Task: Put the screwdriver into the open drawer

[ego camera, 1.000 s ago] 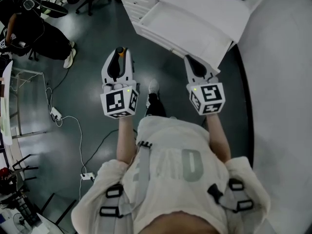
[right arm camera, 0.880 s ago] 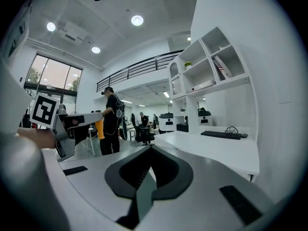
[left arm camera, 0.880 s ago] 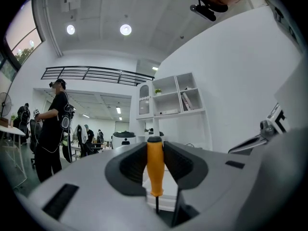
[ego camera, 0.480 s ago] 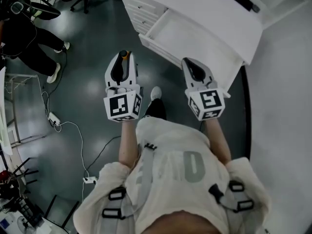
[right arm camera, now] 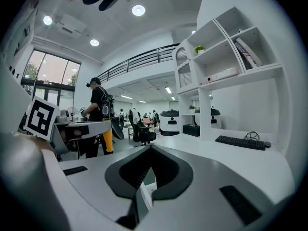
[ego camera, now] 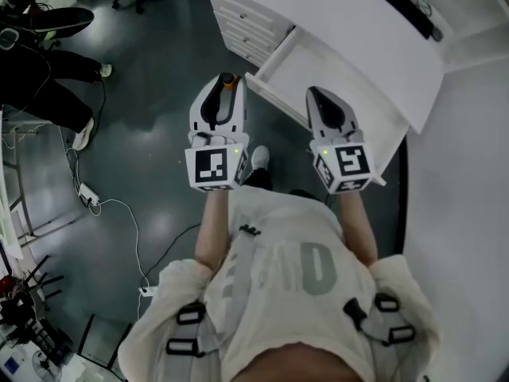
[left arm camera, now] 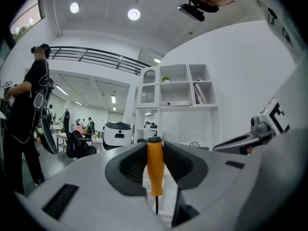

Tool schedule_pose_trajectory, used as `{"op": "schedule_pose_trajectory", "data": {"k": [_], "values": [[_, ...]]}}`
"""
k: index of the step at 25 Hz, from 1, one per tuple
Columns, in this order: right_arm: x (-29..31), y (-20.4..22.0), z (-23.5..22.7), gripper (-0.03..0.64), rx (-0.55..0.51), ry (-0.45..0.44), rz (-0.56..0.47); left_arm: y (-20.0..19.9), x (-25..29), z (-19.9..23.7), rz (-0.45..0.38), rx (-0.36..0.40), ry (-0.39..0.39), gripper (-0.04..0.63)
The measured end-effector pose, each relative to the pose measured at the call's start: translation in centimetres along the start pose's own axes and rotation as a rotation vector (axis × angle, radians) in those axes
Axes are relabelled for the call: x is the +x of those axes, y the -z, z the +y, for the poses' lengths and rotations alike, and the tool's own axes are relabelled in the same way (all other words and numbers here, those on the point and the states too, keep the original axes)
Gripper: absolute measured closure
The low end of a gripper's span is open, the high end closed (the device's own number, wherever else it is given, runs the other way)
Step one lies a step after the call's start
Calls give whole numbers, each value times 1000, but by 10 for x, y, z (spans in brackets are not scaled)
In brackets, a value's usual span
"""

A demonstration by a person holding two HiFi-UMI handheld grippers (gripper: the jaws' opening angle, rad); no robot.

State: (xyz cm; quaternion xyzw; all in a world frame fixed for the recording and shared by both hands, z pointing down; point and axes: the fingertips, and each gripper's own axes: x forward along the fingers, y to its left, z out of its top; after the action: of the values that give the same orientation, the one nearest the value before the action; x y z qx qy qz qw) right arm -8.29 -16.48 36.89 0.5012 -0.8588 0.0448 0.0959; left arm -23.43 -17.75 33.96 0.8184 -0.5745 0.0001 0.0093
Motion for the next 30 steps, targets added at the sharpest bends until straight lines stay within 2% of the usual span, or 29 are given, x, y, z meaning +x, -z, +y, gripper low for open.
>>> {"op": "schedule_pose_trajectory", "data": {"k": [3, 7, 10, 14, 17, 22, 30], "values": [[12, 5, -3, 612, 39, 29, 16, -5, 12, 6, -14, 40, 23, 486], [25, 0, -3, 612, 43, 14, 13, -12, 22, 11, -30, -12, 25, 486], [24, -6, -13, 612, 21, 1, -10, -13, 29, 5, -43, -6, 37, 486], [18, -3, -31, 612, 43, 13, -22, -19, 33, -4, -69, -4, 2, 486], [15, -5, -44, 612, 73, 14, -23, -18, 37, -12, -44, -8, -12, 486], [16, -10, -56, 612, 38, -8, -31, -17, 39, -19, -32, 42, -17, 486], [21, -14, -67, 612, 44, -14, -43, -20, 46, -28, -53, 44, -20, 486]]}}
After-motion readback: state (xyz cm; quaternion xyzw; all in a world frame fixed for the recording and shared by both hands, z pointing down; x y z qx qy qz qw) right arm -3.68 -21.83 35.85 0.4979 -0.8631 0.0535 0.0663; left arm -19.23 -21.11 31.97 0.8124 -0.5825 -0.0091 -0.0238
